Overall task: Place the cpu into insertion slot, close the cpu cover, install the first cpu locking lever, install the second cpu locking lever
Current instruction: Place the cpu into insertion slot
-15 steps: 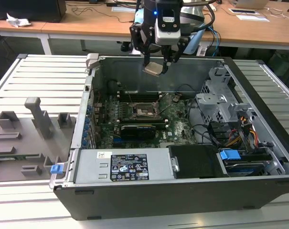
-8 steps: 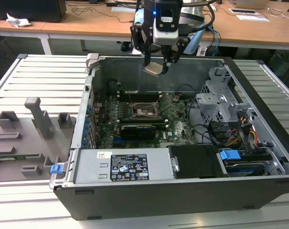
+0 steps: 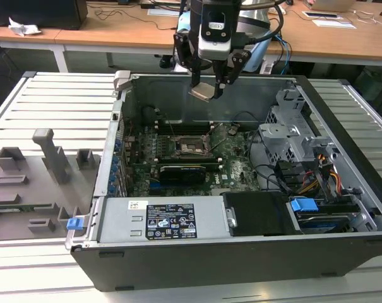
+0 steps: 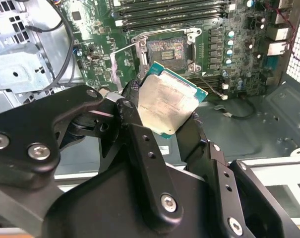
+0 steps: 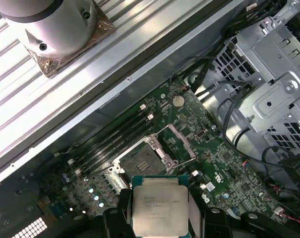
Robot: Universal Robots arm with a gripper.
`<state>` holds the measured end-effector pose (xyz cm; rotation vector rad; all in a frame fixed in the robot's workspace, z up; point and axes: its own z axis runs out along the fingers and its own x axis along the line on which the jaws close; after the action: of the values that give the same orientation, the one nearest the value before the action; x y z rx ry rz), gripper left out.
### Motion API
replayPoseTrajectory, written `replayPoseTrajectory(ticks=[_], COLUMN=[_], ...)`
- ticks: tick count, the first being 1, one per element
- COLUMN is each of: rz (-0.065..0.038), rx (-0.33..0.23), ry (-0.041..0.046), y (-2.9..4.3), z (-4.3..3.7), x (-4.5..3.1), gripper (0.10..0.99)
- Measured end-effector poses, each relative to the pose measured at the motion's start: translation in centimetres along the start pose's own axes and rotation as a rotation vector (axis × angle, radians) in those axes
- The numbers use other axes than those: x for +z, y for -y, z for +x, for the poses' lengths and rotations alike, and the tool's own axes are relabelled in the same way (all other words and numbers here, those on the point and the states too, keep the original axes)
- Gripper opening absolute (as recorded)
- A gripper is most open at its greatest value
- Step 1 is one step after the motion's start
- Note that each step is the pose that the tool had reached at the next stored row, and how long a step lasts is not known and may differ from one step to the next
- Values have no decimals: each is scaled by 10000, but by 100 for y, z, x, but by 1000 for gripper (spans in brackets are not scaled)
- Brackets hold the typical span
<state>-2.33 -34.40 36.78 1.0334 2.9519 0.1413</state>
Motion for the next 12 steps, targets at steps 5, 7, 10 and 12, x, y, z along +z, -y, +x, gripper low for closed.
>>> replayPoseTrajectory(ticks=[5,7,10,12], rz=[-12,-16,-24,-28], rx=[604,793,1236,1410], ry=[53,71,110,125], y=[0,0,0,0], z=[0,0,0,0], x=[2,2,4,4], gripper=[541,541,541,541])
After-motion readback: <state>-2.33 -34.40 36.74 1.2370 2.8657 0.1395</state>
